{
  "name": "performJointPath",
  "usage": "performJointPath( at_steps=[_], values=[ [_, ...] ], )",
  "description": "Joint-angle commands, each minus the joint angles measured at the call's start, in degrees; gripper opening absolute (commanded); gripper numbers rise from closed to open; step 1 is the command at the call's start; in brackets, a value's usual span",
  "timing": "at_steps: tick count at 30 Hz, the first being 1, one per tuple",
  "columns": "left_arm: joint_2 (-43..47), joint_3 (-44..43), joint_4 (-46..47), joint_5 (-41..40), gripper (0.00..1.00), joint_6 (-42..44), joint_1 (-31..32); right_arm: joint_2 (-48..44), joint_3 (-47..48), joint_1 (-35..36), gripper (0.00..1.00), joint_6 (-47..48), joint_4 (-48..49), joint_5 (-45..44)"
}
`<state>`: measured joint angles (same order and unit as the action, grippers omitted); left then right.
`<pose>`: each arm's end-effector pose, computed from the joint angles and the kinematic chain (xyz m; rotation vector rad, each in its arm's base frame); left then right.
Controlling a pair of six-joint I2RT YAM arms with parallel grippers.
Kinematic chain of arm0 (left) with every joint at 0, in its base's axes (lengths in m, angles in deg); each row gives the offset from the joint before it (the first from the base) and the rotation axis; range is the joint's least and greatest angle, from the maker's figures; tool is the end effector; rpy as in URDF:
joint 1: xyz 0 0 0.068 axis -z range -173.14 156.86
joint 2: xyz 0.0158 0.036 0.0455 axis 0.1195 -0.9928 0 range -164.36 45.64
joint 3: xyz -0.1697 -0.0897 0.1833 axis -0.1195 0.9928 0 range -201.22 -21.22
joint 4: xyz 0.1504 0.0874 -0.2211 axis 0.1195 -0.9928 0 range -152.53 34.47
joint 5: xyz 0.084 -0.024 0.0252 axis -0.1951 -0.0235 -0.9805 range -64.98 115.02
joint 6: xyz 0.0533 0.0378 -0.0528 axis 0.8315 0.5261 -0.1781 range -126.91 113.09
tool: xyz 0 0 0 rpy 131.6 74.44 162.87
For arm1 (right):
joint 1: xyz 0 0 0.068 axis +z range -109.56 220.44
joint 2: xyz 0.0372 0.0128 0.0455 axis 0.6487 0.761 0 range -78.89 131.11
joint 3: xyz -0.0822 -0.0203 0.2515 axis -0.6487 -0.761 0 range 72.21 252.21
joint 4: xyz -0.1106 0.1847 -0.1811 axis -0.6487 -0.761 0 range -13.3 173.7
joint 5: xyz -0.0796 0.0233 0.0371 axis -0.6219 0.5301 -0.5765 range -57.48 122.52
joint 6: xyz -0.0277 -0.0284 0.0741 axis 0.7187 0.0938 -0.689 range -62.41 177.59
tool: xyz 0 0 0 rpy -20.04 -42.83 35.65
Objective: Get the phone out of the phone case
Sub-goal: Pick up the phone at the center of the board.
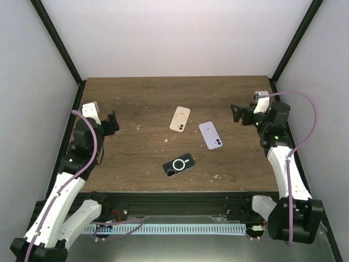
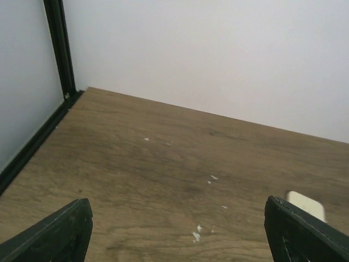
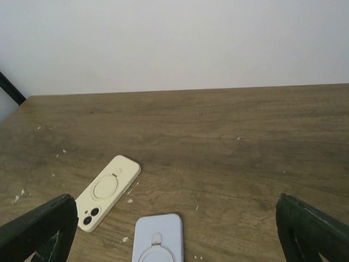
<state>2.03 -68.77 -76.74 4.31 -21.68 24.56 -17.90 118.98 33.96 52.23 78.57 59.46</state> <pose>0.2291 -0.0457 0.3261 -0.2001 1.8418 -0.0556 0.3019 -0.0007 0.2841 -0.1225 1.8896 0.4342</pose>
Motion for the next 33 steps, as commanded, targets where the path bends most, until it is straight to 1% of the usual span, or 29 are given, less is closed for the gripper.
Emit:
performJointPath(
  at_steps=[1,5,9,12,15,17,19,21,23,26,30,33],
  values=[
    [1.6,0.8,-2.5,8.8,0.87,-6.1,-2.8,-1.6,-1.3,0.6,1.00,3.7,0.1,3.1],
    [2.0,1.5,-2.8,14.2,0.88,-8.6,-4.7,-2.2,-2.7,0.8,1.00,5.6,0.1,5.1],
    [2.4,2.4,-1.9,21.4,0.89,-8.4,-5.4,-2.4,-3.3,0.9,1.00,7.1,0.4,7.2],
    [3.1,3.8,-1.0,27.3,0.88,-4.1,-3.3,-1.8,-2.5,1.1,1.00,11.0,-1.5,12.4],
    [3.3,4.7,-3.6,30.9,0.81,1.6,-0.3,0.1,0.6,2.3,1.00,17.4,-7.0,17.0],
    [3.2,6.0,-4.5,31.3,0.79,3.0,1.7,1.8,3.0,5.2,1.00,23.2,-12.0,15.6],
    [2.7,7.1,-4.3,32.2,0.78,3.5,3.4,3.8,4.8,8.7,1.00,28.1,-15.9,11.9],
    [0.7,7.2,-4.6,33.0,0.78,4.0,4.4,5.7,6.2,12.0,0.98,32.9,-19.5,10.3],
    [-2.1,6.4,-5.7,33.1,0.77,4.7,4.9,7.8,7.4,15.0,0.95,37.7,-23.1,10.4],
    [-5.7,5.6,-6.9,32.8,0.76,5.1,5.2,10.9,8.7,21.6,0.92,45.1,-28.2,9.2],
    [-6.2,5.6,-7.9,29.2,0.77,4.7,5.3,15.0,9.0,31.2,0.91,52.5,-30.6,3.1],
    [-5.2,5.5,-8.5,26.6,0.80,4.6,5.4,19.0,9.5,37.7,0.93,55.4,-30.9,-2.3]
  ],
)
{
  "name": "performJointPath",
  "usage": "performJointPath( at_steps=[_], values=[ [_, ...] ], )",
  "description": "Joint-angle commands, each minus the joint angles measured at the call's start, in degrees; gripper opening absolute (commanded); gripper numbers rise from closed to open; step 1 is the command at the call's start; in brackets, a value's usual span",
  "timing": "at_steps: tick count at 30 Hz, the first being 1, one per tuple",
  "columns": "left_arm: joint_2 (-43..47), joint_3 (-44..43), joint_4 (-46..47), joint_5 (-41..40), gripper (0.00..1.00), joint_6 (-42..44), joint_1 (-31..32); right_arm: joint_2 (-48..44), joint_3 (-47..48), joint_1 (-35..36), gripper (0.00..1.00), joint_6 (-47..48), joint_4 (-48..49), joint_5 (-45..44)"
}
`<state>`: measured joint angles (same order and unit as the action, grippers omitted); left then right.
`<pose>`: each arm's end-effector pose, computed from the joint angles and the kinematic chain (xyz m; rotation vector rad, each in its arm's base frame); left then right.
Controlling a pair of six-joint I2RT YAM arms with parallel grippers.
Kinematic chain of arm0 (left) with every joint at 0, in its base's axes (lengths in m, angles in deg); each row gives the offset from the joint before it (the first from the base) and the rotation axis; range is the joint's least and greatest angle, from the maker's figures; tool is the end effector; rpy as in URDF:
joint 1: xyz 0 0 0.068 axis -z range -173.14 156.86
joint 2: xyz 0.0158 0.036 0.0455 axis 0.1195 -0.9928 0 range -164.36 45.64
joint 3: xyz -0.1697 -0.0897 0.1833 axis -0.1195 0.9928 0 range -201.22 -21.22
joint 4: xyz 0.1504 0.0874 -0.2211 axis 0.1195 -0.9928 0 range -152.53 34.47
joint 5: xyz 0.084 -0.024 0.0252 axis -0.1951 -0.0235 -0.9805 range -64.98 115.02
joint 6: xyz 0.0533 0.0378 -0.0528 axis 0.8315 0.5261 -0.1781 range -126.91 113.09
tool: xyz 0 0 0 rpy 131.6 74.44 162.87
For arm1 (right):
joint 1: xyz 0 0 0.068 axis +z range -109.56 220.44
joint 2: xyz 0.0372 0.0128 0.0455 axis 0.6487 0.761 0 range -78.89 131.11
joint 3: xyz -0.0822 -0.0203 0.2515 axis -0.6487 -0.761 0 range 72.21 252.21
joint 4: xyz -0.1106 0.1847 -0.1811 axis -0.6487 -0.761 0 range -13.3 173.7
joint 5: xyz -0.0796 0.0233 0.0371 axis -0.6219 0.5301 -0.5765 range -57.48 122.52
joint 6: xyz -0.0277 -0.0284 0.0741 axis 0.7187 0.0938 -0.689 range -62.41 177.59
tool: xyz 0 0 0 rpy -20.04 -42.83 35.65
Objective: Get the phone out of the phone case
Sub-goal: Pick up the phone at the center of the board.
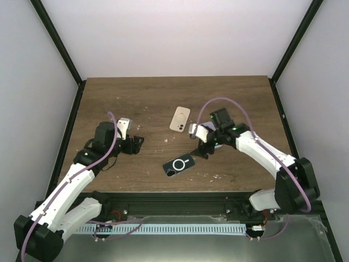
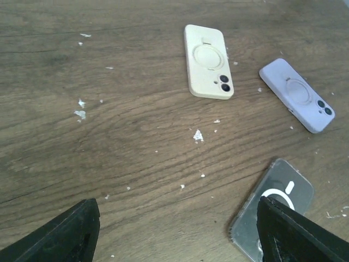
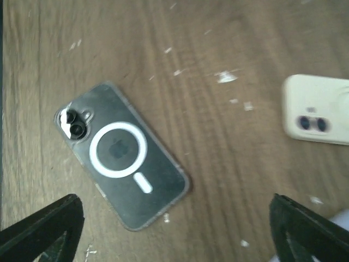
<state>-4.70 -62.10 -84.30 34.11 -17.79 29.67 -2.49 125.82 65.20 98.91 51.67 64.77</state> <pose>0.2204 -0.1053 0.2356 0.3234 2.2519 -0.4923 0.2621 0.1641 0.2034 -1.4930 1.8924 0.5772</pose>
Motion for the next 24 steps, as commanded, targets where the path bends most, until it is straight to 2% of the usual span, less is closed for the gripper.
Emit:
performJointPath(
  at_steps=[1,6,15,24],
  values=[
    [1.8,-1.1,-1.0,-3.5,0.81,0.7,0.2,5.0,3.1,8.3,0.97,9.4,-4.2,-9.7],
    [2.3,-1.2,-1.1,-4.8,0.84,0.7,0.2,12.1,6.9,14.2,1.00,12.4,-6.5,-15.2],
    [2.2,-1.2,-1.3,-5.5,0.87,0.4,0.2,21.4,12.3,16.7,1.00,13.0,-8.6,-16.7],
    [2.1,-1.2,-1.4,-5.5,0.87,0.0,0.2,25.7,12.0,19.6,1.00,10.8,-9.0,-21.1]
  ],
)
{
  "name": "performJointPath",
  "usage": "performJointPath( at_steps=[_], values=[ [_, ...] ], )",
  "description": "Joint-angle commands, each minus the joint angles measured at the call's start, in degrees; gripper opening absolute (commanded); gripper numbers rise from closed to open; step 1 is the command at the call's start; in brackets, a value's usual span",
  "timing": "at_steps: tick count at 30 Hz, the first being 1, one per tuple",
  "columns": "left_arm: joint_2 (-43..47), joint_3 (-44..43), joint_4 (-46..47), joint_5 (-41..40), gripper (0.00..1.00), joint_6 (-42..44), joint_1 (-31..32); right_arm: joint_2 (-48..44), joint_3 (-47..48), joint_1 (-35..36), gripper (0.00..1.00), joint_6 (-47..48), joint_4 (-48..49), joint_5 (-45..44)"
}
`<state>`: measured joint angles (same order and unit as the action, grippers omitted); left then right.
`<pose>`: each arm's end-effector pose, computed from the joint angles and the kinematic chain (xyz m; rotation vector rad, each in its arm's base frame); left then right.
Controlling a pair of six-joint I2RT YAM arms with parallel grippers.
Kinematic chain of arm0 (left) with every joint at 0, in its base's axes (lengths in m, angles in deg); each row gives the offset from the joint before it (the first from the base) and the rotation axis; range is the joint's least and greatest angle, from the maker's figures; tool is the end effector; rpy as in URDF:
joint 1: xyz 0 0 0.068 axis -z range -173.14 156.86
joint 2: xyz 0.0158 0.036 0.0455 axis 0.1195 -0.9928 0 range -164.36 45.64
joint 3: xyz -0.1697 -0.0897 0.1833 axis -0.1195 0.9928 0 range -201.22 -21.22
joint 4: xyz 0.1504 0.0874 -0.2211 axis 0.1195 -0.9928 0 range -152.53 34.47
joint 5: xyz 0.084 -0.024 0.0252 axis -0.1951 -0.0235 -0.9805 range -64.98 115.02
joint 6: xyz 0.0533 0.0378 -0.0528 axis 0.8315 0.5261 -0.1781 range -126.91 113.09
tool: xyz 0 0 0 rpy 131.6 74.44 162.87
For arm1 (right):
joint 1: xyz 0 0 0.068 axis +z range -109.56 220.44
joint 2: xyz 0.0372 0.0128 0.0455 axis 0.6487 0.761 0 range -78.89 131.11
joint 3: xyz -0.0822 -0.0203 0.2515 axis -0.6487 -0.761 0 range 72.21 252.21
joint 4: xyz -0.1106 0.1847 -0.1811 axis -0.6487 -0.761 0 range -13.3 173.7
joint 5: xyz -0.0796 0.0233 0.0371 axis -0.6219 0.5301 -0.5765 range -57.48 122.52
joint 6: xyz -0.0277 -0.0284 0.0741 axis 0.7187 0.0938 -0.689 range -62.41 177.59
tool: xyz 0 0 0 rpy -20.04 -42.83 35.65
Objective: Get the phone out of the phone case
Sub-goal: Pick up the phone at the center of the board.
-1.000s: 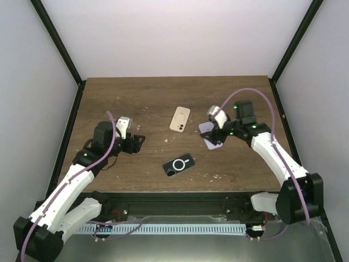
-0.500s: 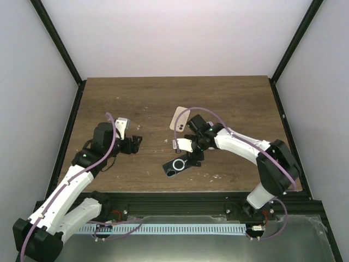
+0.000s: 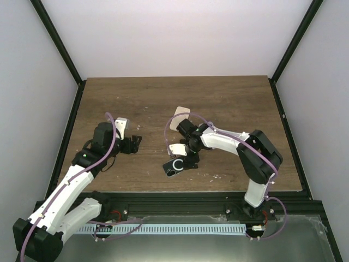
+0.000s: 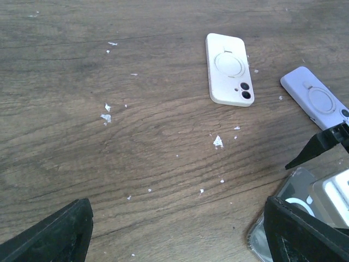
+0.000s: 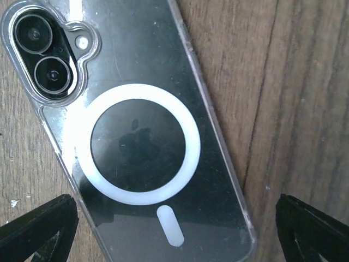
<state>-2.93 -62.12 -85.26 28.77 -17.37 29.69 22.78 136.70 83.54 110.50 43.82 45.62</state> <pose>0.2187 -0.0972 0.2402 0.2786 2.2332 -0.3888 0.2461 0.2531 0.1095 -2.1672 1.9009 0.3018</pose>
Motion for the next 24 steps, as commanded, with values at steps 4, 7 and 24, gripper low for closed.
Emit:
performJointPath(
  at_steps=[4,7,24],
  values=[
    [0.2,-1.0,-0.2,0.3,0.87,-0.5,0.2,-0.4,-2.9,3.1,1.00,-3.4,1.3,-5.7],
    [-0.2,-1.1,-0.1,0.8,0.87,-0.5,0.2,-1.5,-6.4,4.6,1.00,-5.5,2.0,-8.7],
    [-0.5,-1.1,-0.2,0.2,0.87,-0.5,0.2,-1.6,-5.4,5.8,0.95,-15.5,-0.9,-9.7]
  ],
)
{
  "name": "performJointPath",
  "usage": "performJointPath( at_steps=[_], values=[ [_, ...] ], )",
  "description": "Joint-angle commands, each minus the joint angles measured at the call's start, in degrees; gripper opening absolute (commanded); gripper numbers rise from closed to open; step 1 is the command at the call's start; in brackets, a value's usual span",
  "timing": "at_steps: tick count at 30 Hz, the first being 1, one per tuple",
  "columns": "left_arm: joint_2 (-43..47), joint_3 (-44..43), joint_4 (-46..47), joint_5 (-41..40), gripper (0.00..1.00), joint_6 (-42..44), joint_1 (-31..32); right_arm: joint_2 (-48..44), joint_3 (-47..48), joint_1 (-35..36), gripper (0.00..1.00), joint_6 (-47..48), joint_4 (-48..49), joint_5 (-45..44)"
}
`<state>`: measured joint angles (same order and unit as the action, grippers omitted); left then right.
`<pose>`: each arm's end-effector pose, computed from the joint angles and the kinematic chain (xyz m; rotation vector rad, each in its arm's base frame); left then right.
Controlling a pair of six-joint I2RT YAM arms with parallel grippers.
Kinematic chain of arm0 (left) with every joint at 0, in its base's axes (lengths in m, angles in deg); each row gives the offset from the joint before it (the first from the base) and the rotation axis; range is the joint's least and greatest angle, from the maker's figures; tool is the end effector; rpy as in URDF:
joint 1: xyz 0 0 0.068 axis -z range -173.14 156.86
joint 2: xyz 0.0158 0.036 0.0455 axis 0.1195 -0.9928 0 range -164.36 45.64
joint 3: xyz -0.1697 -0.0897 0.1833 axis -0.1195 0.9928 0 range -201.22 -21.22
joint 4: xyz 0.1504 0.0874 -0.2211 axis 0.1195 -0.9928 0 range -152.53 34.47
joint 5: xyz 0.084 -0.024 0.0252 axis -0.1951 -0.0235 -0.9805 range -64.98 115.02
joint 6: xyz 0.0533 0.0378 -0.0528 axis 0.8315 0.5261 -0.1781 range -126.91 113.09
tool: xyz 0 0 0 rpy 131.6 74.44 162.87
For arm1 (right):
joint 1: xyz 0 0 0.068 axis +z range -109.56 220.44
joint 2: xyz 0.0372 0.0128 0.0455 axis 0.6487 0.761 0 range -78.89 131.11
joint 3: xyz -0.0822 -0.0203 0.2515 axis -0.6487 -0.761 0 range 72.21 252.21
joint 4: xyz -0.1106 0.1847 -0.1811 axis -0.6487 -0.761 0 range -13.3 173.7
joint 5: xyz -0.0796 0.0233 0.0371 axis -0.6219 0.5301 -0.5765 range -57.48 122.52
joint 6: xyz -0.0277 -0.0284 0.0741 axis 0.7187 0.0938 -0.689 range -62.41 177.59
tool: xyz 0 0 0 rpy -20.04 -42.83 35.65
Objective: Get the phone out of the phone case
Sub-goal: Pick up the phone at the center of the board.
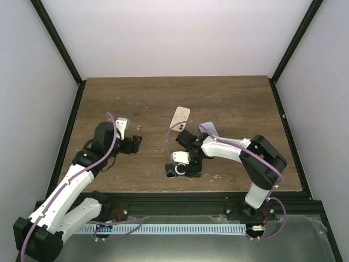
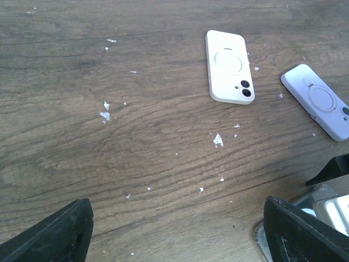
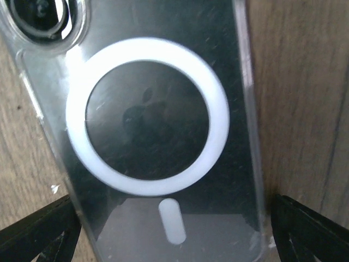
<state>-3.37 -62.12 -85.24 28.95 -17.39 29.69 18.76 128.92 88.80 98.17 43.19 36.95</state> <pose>0.2195 -0.0978 0.2385 0.2805 2.2407 -0.3908 0.2059 0.2401 0.0927 -2.1042 2.1315 0.1308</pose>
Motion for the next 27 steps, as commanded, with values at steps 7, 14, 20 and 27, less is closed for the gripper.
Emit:
performJointPath(
  at_steps=[7,14,20,27],
  values=[
    [0.0,-1.1,-0.2,-0.1,0.86,-0.3,0.2,2.6,2.3,0.5,0.86,-1.3,-0.2,0.3],
    [0.0,-1.0,-0.3,-1.2,0.86,-0.7,0.2,1.1,1.5,-0.4,0.56,-1.7,-3.1,1.8],
    [0.7,-0.7,0.9,4.4,0.80,-0.1,0.2,-6.6,3.8,-10.7,0.45,-0.9,-8.7,18.3],
    [3.5,0.1,5.3,16.6,0.70,-4.9,1.7,-17.8,2.1,-22.9,0.36,-6.0,-5.0,42.0]
  ],
)
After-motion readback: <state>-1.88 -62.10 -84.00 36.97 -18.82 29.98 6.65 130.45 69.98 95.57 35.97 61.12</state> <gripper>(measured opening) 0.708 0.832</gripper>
